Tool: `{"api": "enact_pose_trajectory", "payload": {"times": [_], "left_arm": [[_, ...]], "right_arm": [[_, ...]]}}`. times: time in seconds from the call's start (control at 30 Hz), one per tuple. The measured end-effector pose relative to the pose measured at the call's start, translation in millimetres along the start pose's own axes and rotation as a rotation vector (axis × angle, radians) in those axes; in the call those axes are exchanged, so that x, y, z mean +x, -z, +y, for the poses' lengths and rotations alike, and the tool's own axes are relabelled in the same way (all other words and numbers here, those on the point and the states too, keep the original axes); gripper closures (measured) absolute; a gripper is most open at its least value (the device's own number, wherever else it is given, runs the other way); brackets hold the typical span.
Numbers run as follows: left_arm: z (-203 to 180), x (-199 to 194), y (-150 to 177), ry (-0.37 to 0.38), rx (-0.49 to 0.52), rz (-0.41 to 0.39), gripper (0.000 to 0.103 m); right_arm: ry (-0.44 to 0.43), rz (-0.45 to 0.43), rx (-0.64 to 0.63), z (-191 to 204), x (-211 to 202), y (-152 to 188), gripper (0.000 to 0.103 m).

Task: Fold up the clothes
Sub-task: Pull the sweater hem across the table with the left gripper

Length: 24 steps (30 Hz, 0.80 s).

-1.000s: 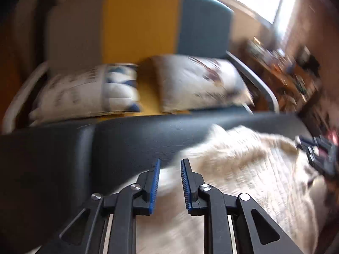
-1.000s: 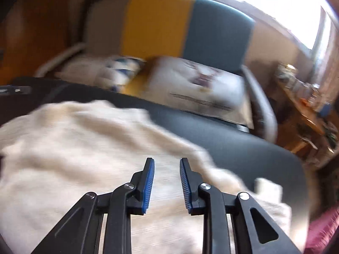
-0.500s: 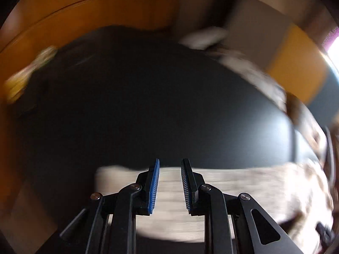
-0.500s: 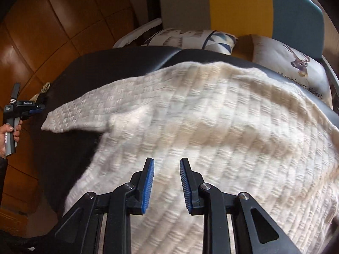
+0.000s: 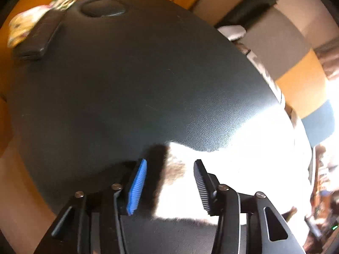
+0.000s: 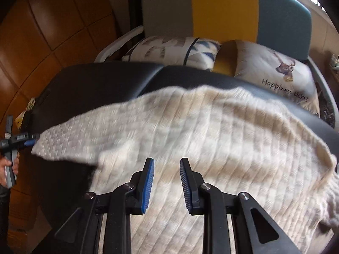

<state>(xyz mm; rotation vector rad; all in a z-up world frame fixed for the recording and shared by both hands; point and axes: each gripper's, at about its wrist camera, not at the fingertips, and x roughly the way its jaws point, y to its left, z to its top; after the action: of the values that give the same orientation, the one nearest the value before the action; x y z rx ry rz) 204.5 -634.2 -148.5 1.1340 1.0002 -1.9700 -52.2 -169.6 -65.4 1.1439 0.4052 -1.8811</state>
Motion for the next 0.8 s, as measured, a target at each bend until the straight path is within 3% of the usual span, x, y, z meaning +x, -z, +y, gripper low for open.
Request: {"api": "enact_pose_trajectory", "payload": {"times": [0.07,0.1,0.17,0.23,0.3,0.43,0.5,0.6,0.7,0.8], "left_arm": [[-16,2,4,-0.072,0.094,-0.019,0.053],[-23,3,8,-0.086,0.132,-0.032,0.073],[-28,-1,11,-0.081,0.138,-0.058,0.091],[-24,-8,10,-0.048,0.064,-0.084,0.092],[-16,-26,6,-0.026,-0.011,-0.161,0.093],[-16,-49,2,-0.053,-0.053,-0.274,0.093],[-22,-51,-2,-0.092,-0.044,-0.303,0.093],[-23,-38,-12,-0.116,-0.054,-0.279,0.093],[-43,-14,-41,-0.135,-0.041,-0.28,0.093],[-44,-5,-51,-0.138,0.006,-0.271,0.093]], "right_arm": [[0.015,-0.019,-0.003,-7,3,-15,0.078],[0.031,-0.016,-0.005,-10,9,-23,0.078],[0.039,-0.002,-0.01,-15,23,-36,0.078],[0.053,0.026,-0.026,-18,44,-47,0.078],[0.087,0.066,-0.048,-18,69,-55,0.078],[0.122,0.133,-0.064,-14,117,-66,0.078],[0.158,0.086,-0.053,-12,126,-77,0.078],[0.193,0.087,0.019,-15,135,-91,0.078],[0.099,0.141,0.055,-21,129,-97,0.074],[0.001,0.102,0.065,-24,114,-102,0.074]]}}
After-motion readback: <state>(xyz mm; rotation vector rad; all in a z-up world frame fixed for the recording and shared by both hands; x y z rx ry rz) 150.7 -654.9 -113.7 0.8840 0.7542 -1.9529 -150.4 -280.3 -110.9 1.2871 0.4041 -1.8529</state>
